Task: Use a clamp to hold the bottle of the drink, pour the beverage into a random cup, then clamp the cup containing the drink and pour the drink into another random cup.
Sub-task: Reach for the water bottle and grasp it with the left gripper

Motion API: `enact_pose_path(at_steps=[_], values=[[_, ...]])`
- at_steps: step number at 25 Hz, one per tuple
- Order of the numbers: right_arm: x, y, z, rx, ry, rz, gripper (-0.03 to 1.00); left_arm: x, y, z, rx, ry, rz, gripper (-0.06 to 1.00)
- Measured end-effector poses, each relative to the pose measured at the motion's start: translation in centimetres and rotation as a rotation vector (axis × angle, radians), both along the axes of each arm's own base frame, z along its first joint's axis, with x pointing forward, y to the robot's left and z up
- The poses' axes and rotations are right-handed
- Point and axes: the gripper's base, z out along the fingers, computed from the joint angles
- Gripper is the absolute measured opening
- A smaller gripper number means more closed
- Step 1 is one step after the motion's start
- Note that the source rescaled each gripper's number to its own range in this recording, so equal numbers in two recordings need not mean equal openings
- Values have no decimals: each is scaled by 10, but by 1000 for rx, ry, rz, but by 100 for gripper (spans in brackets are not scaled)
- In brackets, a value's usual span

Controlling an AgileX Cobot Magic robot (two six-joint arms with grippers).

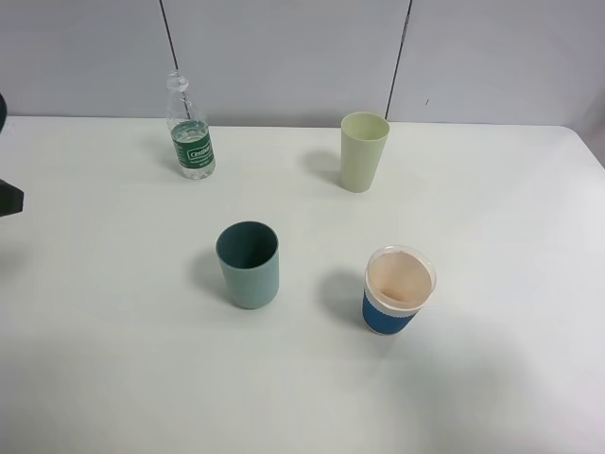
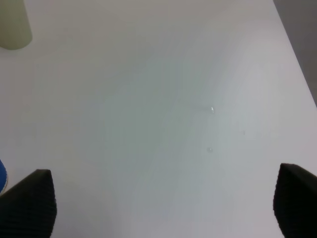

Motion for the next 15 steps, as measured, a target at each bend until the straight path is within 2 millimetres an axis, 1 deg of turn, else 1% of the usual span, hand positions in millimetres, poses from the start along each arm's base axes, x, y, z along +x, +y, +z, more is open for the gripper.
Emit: enact_pose_path(at_steps=[8,15], values=[[0,0,0,0,0,0,67,33,2,-26,35,31,-29,100],[0,0,0,0,0,0,67,55,-12,-43,44,-6,-104,100]])
